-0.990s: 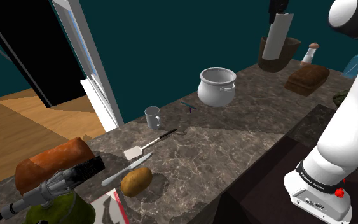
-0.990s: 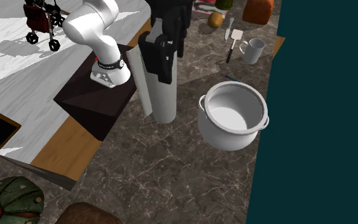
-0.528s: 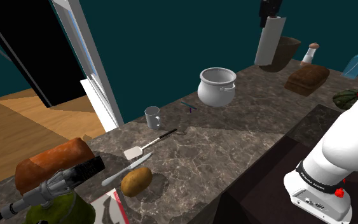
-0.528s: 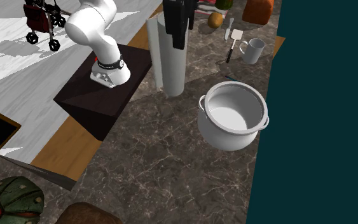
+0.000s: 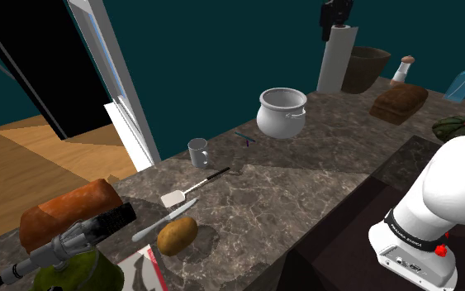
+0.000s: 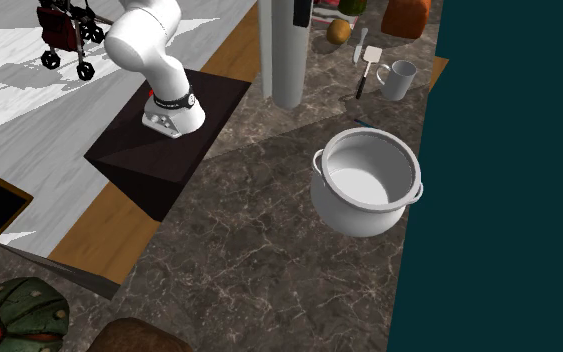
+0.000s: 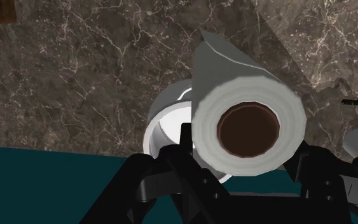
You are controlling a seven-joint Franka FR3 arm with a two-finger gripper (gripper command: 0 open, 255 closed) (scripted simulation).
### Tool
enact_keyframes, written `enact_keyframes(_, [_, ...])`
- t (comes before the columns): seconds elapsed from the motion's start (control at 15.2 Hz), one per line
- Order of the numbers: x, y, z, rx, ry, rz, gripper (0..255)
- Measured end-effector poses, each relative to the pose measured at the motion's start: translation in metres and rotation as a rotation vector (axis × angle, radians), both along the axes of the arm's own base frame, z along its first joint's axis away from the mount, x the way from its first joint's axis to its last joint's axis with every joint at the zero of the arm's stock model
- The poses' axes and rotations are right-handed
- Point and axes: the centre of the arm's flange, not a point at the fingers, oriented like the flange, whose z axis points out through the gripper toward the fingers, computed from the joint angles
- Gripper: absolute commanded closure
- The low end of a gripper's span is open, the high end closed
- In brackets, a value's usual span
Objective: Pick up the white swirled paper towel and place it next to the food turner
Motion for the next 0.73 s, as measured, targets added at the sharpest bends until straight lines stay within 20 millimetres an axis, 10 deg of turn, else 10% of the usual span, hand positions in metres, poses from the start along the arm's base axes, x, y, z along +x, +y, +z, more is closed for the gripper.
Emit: enact_keyframes(0.73, [-0.006, 0.145, 0.001, 0.000, 0.000, 0.000, 255])
